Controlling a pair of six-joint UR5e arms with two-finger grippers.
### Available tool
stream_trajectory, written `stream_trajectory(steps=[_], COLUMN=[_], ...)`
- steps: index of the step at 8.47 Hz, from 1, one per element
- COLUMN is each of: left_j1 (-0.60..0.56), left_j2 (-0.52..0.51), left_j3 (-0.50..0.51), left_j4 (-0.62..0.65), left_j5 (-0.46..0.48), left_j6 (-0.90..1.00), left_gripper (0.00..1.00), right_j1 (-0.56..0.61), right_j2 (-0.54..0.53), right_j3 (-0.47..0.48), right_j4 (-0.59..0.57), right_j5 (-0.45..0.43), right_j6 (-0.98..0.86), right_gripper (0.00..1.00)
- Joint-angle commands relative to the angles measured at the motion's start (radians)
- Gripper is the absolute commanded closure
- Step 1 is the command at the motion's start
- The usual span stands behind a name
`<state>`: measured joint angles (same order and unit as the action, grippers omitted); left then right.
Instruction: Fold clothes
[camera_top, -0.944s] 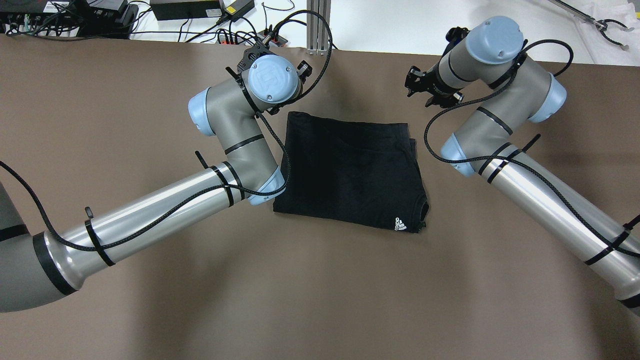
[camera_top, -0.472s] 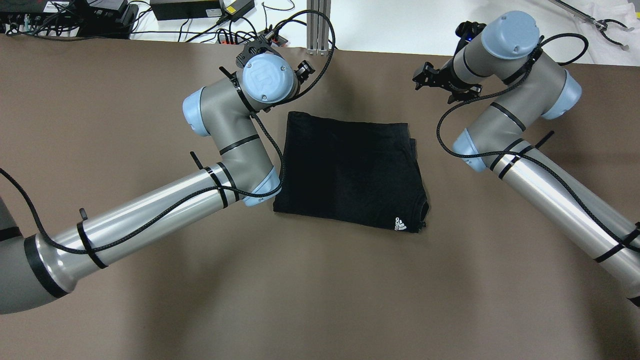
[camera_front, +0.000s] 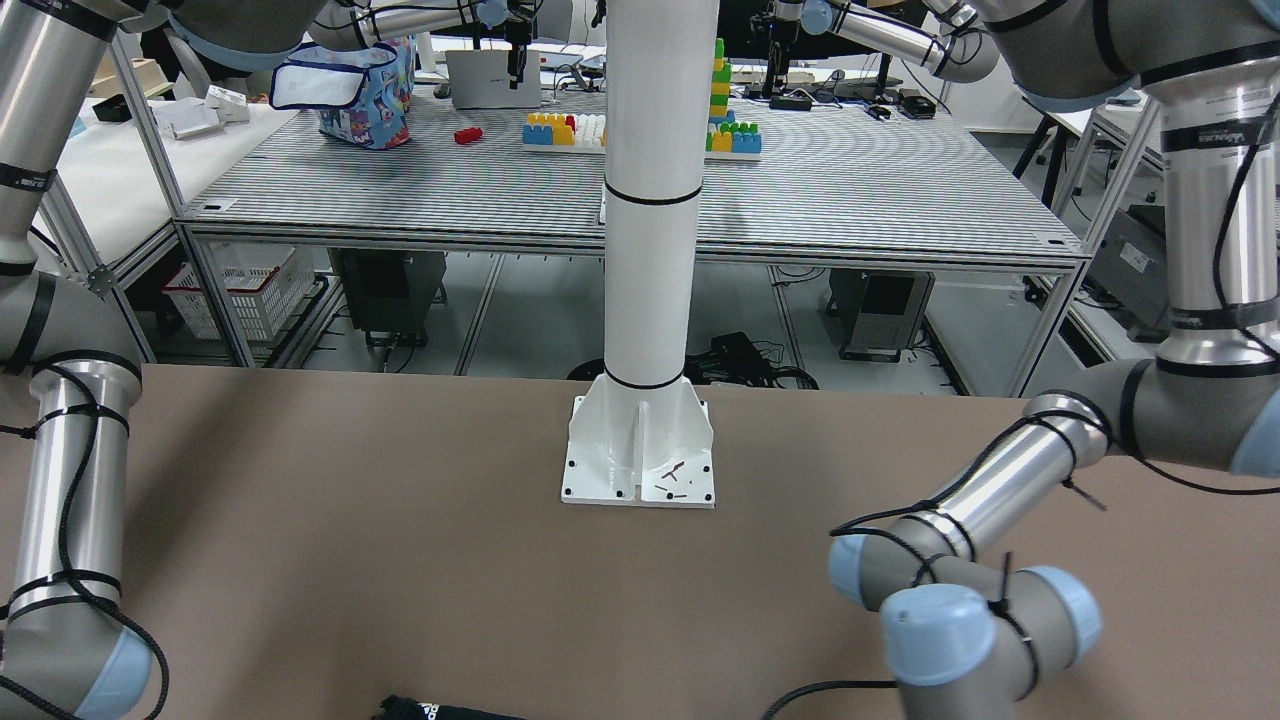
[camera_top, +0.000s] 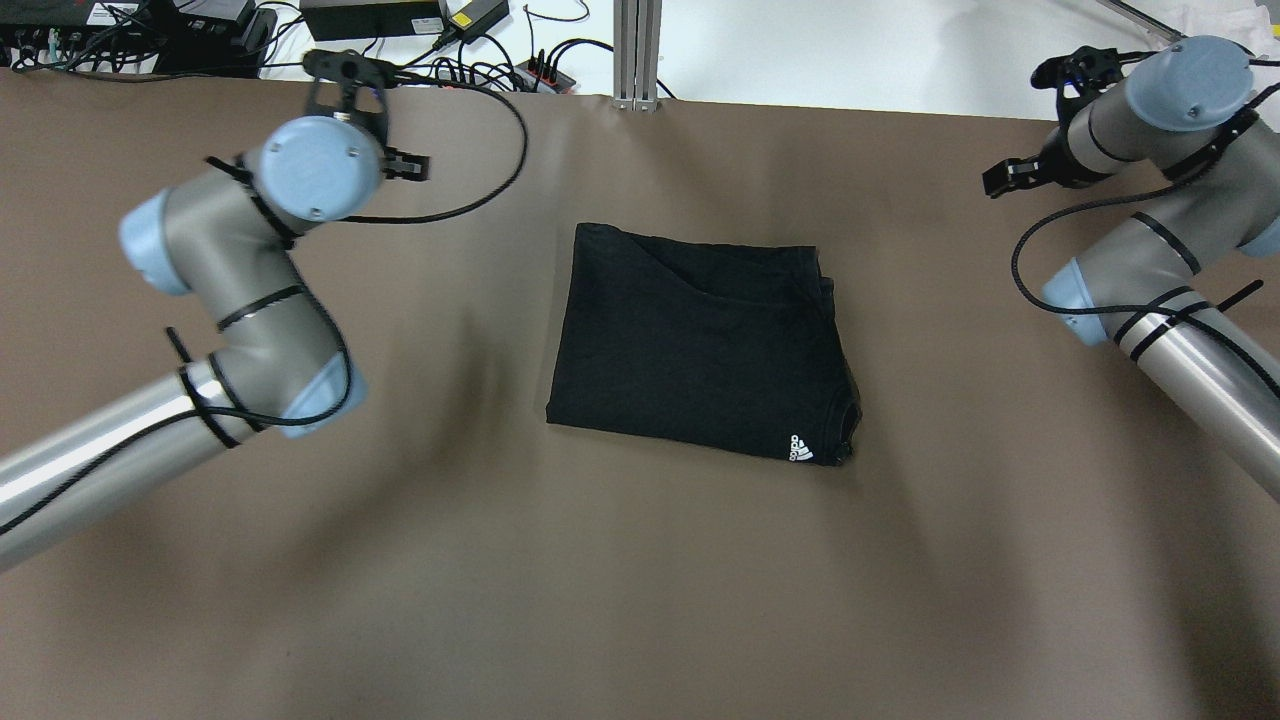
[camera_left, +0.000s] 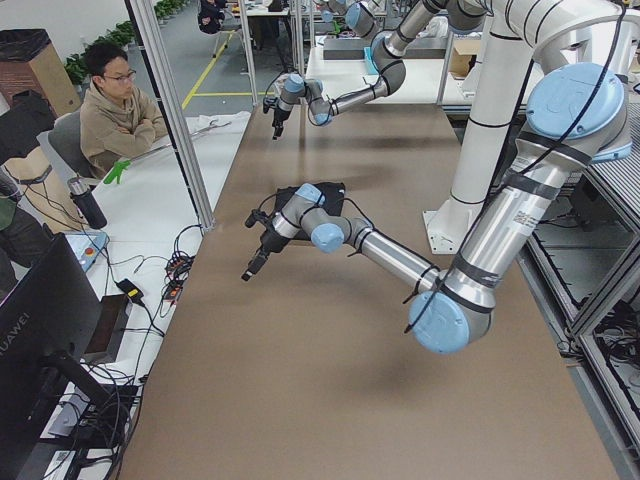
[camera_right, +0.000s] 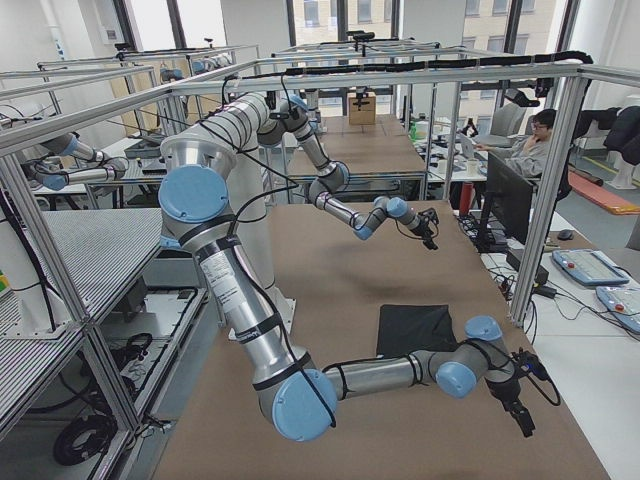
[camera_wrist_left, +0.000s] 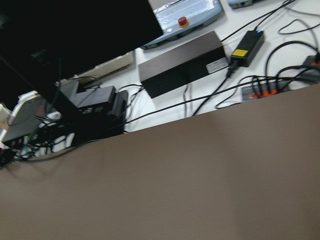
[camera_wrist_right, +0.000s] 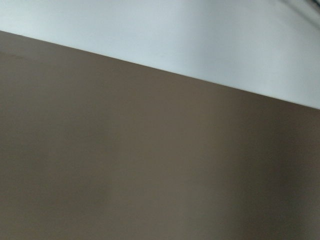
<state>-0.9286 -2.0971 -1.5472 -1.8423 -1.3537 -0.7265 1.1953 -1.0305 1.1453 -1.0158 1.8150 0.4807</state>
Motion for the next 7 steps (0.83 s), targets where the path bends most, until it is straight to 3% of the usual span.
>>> stream_trajectory(steps=[1,3,5,7], left_j1=[-0.235,-0.361,-0.513,-0.561], left_j2=[0.297,0.441,0.521,0.606], left_j3=[-0.079,-0.074,-0.073,-0.092], left_j4=[-0.218,-0.369,-0.41,-0.437], left_j5=[-0.129,-0.22,-0.328,-0.355], left_j6=[0.417,0.595,0.787,0.802], left_gripper=[0.0,0.0,0.0,0.0], right_j1=[0.114,0.177,0.245,0.266], right_j2=[-0.095,-0.193,-0.239,-0.321], right_j3=[-0.003,0.001,0.029,0.155], right_j4=[0.046,0.171,0.21,0.206], right_j5=[-0.12,-0.118,-0.109,-0.108], right_j6=[-0.255,-0.393,-0.515,-0.537], right_gripper=[0.05,0.05,0.05,0.05])
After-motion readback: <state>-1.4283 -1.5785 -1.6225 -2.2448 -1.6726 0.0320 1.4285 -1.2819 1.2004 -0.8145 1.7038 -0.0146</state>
